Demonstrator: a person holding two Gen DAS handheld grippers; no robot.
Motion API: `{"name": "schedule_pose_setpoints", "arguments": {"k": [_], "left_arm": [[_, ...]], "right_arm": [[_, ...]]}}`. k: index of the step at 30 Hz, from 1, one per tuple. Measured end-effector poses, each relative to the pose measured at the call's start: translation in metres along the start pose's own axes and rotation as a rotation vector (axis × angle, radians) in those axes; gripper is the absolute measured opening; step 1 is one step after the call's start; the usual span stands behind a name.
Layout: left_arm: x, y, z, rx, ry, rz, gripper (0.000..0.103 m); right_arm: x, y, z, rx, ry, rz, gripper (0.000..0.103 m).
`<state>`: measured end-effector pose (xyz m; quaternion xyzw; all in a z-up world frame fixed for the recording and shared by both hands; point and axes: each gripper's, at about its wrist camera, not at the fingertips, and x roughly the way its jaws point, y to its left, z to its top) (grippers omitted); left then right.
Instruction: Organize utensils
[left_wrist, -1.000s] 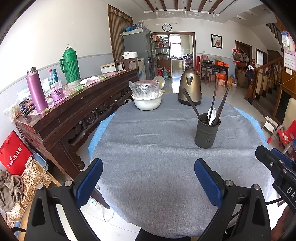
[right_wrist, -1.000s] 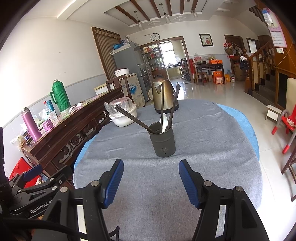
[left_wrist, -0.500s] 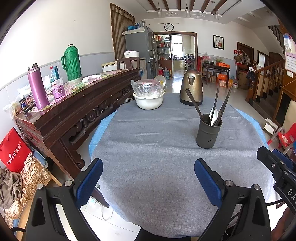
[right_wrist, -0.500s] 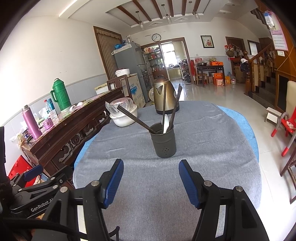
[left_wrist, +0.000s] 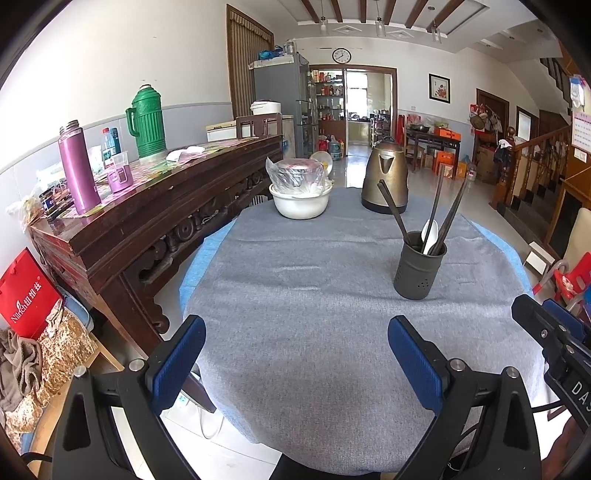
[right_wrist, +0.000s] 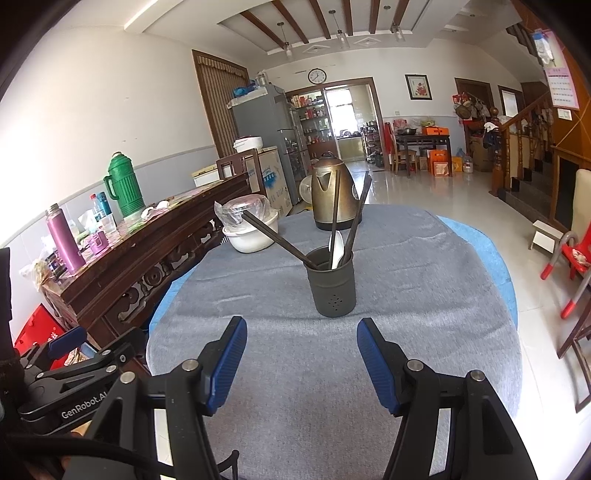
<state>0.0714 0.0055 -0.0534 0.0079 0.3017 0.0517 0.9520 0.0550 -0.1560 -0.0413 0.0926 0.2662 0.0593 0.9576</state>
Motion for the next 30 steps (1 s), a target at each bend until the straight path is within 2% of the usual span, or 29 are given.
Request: {"name": "schedule_pose_setpoints", "arguments": {"k": [30], "left_arm": [[-0.001,0.023,-0.003,-0.050,-0.003,-0.011,0.099]], "right_arm": [[-0.002,0.021,0.001,-0.039,-0.014,-0.005,0.066]]}}
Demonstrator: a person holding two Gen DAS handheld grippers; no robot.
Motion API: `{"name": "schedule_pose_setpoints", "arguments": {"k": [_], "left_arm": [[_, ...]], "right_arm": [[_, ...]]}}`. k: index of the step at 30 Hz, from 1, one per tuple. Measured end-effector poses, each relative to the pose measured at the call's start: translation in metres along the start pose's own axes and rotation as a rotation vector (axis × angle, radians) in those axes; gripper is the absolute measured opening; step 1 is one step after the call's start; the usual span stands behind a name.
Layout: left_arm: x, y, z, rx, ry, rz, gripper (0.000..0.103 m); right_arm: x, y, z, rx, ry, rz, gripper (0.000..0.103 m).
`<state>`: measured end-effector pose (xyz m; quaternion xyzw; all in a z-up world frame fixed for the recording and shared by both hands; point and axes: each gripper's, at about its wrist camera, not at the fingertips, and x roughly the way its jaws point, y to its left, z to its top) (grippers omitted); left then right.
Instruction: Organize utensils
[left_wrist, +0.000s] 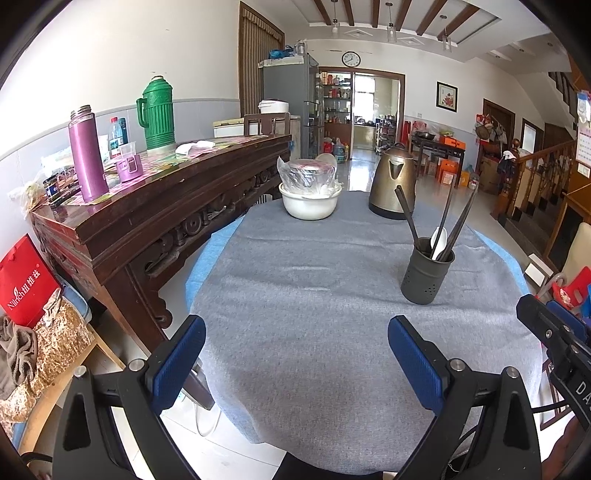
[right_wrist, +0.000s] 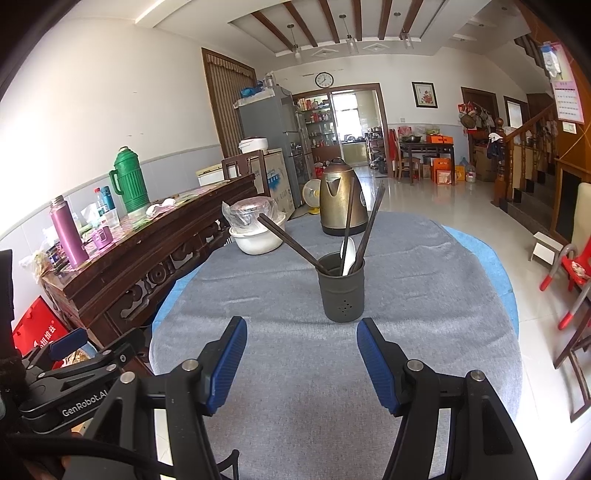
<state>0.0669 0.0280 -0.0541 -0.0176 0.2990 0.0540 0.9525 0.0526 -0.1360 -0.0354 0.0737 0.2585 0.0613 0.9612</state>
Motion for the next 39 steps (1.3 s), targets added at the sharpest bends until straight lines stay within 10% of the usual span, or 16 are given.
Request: {"name": "schedule_pose_setpoints", "arguments": {"k": [39], "left_arm": [[0.034,-0.003,0.017,-0.005,0.035,-0.051,0.099]], "right_arm": [[-0.003,-0.001,0.024,-0.061,-0.046,-0.126,0.066]]}}
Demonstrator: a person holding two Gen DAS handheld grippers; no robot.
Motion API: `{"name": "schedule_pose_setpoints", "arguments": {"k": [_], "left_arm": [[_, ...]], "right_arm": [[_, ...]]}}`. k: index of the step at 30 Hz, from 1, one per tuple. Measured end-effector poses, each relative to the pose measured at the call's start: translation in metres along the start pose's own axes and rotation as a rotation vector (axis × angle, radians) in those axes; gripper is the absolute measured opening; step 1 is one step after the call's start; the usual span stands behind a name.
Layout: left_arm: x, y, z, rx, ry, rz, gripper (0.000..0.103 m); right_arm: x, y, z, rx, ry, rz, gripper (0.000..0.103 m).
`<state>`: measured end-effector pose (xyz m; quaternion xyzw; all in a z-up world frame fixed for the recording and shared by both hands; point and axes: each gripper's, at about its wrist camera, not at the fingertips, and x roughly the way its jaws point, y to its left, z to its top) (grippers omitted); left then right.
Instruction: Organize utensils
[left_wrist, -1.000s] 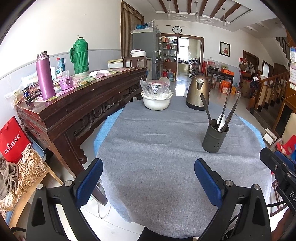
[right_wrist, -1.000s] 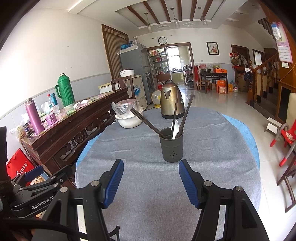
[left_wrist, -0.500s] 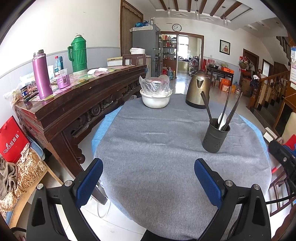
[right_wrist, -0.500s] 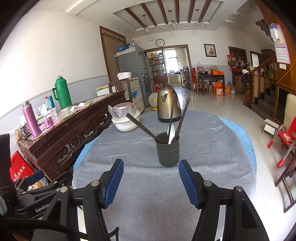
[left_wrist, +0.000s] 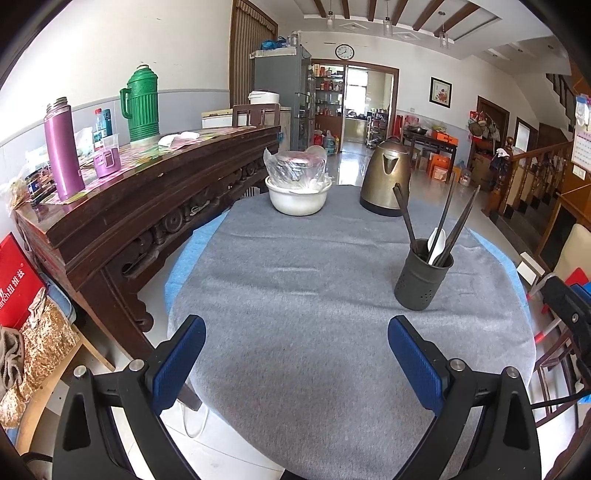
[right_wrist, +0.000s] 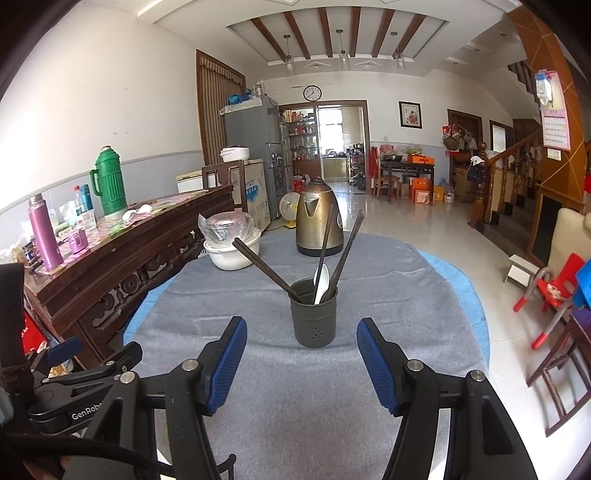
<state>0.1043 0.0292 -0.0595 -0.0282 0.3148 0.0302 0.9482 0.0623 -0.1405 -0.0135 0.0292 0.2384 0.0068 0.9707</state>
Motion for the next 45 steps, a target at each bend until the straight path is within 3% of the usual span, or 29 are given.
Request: {"name": "schedule_pose_setpoints", "arguments": {"k": [12,24,45], "left_arm": [[0.021,0.001,0.017,-0.019,0.026,0.006,0.099],[0.049,-0.008,0.035,-0.014,0.069,0.038,0.099],[0.072,-0.027,0.046,0.029,0.096,0.097,0.099]], "right_arm": [[0.023,0.007,0.015,-0.039,0.021,-0.016,0.066],[0.061,0.000,0.030,-0.035,0.056,0.024,0.066],[0.106,-0.024,0.025,-0.007,0.104,0.059,0.066]]}}
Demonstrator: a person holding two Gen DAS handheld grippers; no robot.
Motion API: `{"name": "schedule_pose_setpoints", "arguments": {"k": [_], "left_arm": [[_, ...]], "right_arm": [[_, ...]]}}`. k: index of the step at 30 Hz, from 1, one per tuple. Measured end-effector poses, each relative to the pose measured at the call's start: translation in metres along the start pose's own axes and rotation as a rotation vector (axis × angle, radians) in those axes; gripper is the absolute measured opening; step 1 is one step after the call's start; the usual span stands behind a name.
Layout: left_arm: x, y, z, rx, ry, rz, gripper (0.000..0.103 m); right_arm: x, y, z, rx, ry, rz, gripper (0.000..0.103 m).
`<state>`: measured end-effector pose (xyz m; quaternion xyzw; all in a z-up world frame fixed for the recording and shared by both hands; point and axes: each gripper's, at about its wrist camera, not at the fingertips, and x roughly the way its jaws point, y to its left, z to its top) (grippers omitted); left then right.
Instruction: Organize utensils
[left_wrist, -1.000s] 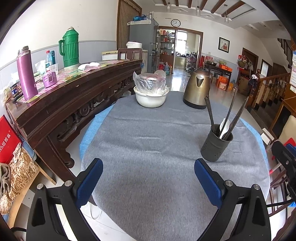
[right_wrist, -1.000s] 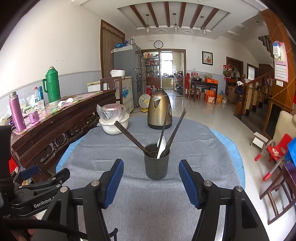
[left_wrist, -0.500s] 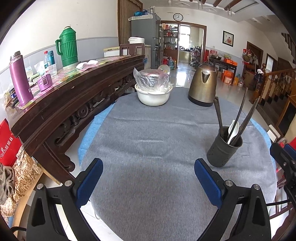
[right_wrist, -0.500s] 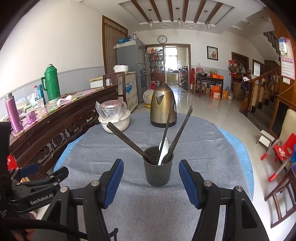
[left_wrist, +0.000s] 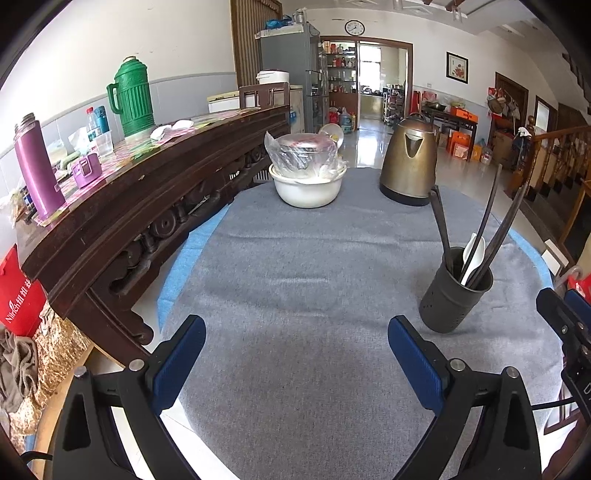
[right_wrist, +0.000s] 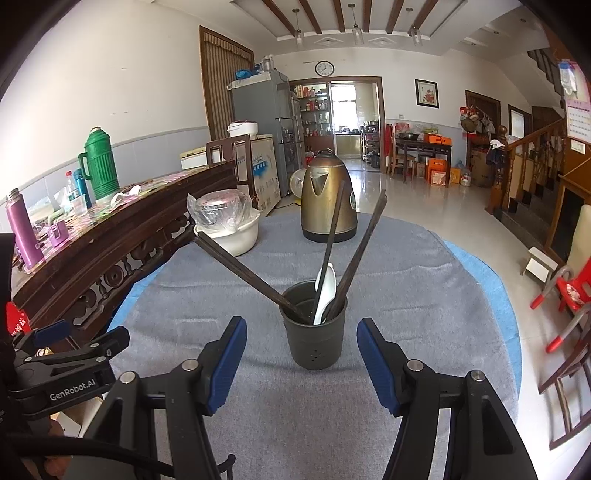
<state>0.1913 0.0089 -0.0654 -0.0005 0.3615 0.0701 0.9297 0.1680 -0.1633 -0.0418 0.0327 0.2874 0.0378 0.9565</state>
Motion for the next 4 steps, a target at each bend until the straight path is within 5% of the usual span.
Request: {"name": "schedule_pose_setpoints", "arguments": {"k": [4], "left_arm": [[0.011,-0.007,0.001,0.017,0.011,-0.007,0.099]], "right_arm": [[0.006,-0.014,-0.001,0.024,0.001,-0.016,0.066]]}}
